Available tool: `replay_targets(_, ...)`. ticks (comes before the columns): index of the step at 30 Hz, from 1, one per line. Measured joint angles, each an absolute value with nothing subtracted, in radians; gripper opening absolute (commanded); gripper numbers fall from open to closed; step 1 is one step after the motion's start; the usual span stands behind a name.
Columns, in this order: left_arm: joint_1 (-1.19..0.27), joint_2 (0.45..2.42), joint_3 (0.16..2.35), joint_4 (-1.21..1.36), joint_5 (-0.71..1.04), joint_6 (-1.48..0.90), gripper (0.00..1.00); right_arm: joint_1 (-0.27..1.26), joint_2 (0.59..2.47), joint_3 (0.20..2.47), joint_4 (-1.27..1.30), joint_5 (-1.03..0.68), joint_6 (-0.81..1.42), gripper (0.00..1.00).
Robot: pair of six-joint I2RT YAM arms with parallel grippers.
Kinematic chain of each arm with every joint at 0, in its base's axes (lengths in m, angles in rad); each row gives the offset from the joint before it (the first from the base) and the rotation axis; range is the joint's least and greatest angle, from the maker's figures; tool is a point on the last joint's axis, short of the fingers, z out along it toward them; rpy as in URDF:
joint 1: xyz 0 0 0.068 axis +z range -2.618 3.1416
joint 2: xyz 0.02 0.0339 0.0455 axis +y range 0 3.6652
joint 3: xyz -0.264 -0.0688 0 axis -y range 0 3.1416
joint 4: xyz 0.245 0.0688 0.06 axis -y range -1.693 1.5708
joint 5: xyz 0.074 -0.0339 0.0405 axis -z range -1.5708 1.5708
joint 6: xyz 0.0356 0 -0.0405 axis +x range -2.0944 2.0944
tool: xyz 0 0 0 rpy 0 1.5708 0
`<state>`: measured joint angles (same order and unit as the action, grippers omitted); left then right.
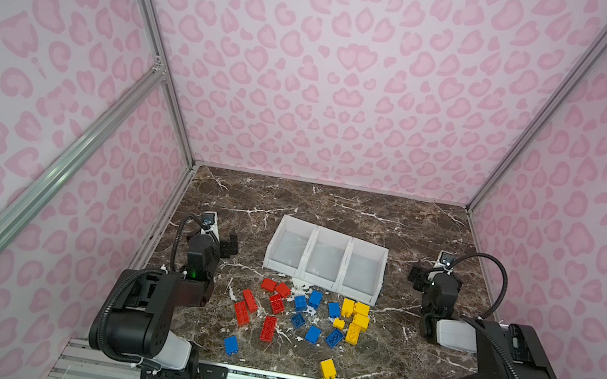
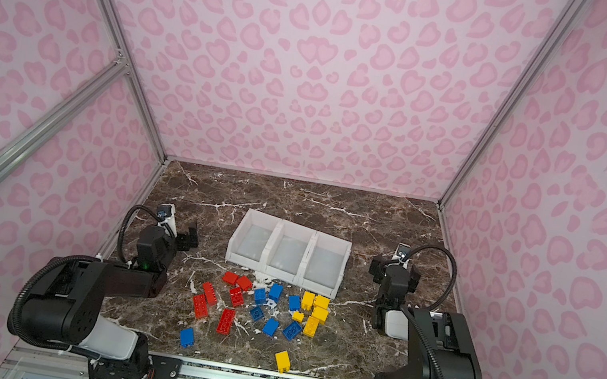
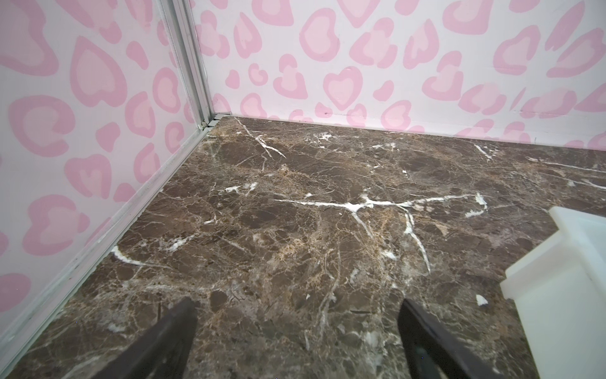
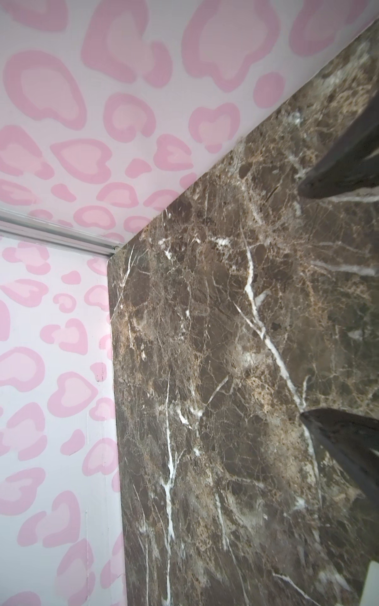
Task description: Sort the legos into containers by color
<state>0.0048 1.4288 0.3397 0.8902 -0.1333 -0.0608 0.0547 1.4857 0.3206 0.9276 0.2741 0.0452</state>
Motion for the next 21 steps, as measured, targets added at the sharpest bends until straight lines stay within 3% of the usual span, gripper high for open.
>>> replay_targets(6, -0.007, 1.191, 0.622, 0.481, -0.152, -0.12, 0.97, 0.104, 1.071, 0.533, 0.493, 0.274, 0.094, 1.0)
replay_targets(9, -0.034, 1.116, 0.68, 0.257, -0.132, -0.216, 0.97, 0.203, 0.962, 0.638, 0.229, 0.227, 0.159, 1.0)
replay_targets(15, -0.154, 0.938, 0.715, -0.078, -0.109, -0.353, 0.97, 0.501, 0.914, 0.779, -0.278, 0.2, 0.321, 0.99)
replay_targets(21, -0.185, 0.814, 0.653, -0.26, -0.06, -0.486, 0.97, 0.83, 0.943, 0.775, -0.588, 0.191, 0.541, 0.98)
